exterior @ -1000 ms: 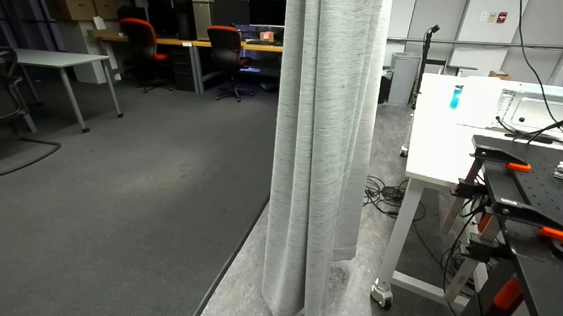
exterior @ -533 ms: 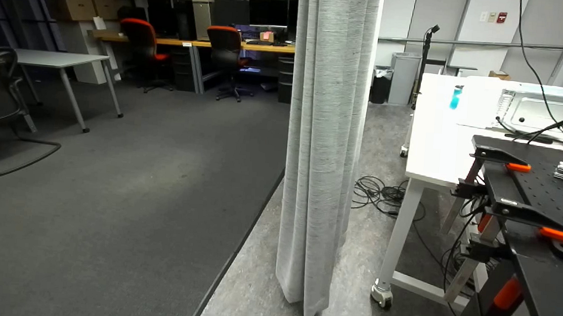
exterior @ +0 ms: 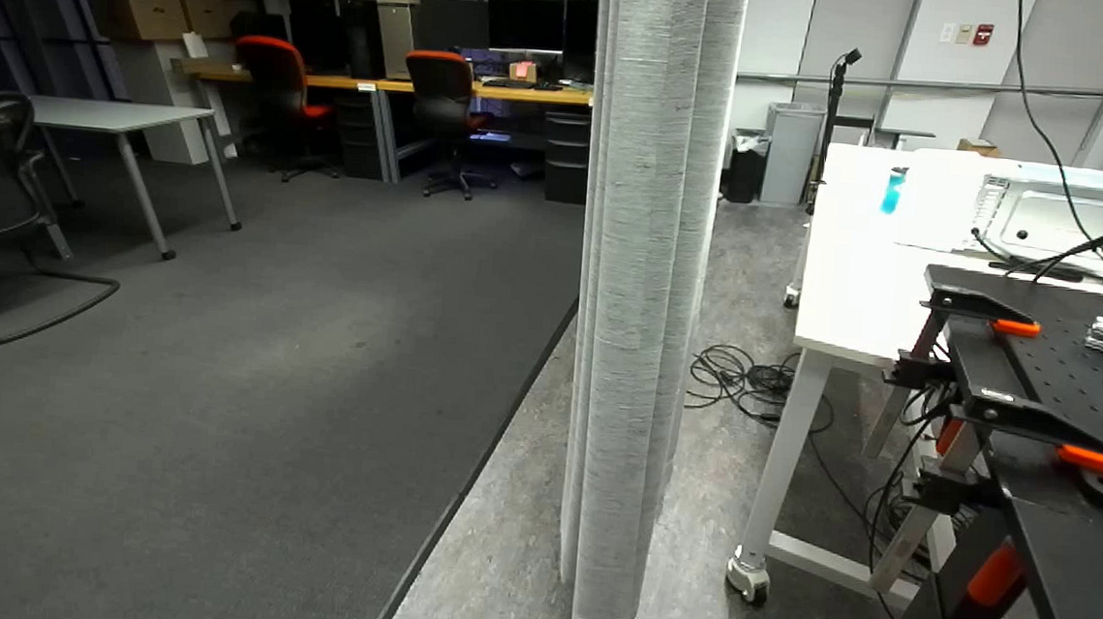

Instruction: Draw the curtain to the right

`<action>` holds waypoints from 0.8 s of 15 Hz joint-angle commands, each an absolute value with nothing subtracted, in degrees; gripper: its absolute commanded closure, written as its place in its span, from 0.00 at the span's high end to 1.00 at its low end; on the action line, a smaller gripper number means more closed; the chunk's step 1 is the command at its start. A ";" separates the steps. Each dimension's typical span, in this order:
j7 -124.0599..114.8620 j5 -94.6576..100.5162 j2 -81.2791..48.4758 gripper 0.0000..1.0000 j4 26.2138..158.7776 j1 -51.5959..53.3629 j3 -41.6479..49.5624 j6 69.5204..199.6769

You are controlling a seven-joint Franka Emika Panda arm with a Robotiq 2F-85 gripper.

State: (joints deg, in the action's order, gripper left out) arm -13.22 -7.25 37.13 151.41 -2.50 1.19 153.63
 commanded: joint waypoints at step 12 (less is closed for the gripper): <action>-24.86 -14.05 36.32 1.00 144.74 0.06 -6.00 133.23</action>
State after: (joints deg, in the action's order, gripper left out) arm -22.85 -11.83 36.91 147.06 -0.55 -6.01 137.34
